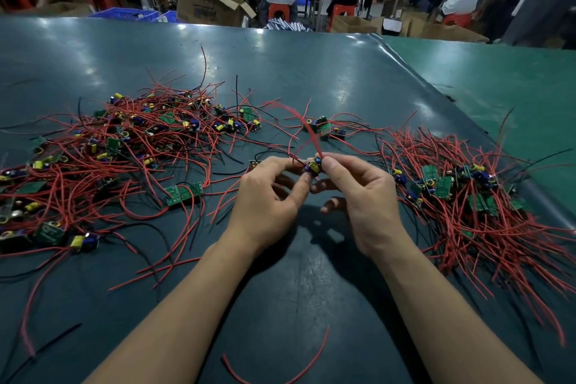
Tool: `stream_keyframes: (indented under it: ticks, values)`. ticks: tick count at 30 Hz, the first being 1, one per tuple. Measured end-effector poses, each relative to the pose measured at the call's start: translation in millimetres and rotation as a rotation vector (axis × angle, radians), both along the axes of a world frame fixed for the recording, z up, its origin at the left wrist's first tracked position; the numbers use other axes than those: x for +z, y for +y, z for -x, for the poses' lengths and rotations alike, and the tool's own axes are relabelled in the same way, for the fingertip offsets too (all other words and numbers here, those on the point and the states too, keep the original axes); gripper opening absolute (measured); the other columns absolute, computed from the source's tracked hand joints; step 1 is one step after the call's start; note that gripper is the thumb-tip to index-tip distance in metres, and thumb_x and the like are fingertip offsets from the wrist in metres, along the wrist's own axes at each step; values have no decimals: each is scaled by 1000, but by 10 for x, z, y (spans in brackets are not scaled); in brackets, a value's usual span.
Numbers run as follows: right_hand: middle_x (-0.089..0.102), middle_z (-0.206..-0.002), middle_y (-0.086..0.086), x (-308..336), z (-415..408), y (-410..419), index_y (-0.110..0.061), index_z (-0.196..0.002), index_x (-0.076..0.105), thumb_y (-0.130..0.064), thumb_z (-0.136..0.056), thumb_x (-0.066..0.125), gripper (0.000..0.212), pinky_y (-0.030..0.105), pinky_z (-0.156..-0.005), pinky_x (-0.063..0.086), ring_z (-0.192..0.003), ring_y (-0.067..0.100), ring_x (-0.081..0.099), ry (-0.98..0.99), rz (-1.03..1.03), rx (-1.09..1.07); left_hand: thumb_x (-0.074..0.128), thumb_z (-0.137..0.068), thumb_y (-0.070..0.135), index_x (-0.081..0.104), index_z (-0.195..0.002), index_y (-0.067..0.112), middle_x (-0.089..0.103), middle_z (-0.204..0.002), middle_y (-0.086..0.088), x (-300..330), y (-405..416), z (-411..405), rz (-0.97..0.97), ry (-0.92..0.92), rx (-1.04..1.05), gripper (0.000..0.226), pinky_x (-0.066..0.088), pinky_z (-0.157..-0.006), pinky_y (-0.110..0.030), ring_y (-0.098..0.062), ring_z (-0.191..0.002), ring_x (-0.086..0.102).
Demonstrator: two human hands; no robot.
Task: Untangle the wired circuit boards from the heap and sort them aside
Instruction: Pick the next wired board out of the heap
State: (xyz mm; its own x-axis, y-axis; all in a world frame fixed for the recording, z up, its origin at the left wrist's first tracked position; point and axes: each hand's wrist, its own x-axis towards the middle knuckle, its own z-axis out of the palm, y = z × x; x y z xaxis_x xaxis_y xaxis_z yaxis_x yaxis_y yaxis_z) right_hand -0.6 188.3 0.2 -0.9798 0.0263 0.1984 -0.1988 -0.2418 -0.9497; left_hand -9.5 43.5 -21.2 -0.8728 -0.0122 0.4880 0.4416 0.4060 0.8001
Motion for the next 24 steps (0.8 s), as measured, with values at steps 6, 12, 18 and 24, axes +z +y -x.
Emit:
stream_keyframes:
  ticks: [6, 12, 18, 24]
  values:
    - [74, -77, 4, -30, -4, -5, -12, -99, 66, -7, -91, 65, 9, 22, -41, 49, -65, 14, 69, -12, -123, -18, 74, -86, 13, 73, -97, 11, 75, -88, -1, 56, 9, -8, -287, -101, -47, 12, 59, -72, -29, -14, -77, 73]
    - [72, -70, 2, -62, 23, -21, -15, -90, 62, -11, -92, 66, 6, 24, -38, 48, -59, 15, 68, -6, -166, -100, 66, -91, 11, 70, -82, 10, 74, -76, -1, 60, 55, 0, -431, -155, -51, 11, 57, -68, -26, -14, -71, 72]
    - [71, -74, 4, -57, 73, -10, -13, -81, 59, -11, -90, 67, 12, 22, -35, 41, -48, 14, 61, -9, -97, -303, 48, -101, 13, 61, -89, 5, 73, -79, -5, 117, 73, 14, -800, -318, -159, 19, 56, -58, -24, -24, -67, 73]
    - [74, -75, 7, -42, 92, -8, -16, -79, 58, -13, -91, 67, 15, 20, -36, 40, -44, 13, 57, -117, 42, -163, 68, -85, 9, 64, -93, 8, 72, -73, -2, 87, 98, -13, -642, -326, -207, 9, 56, -63, -22, -14, -63, 68]
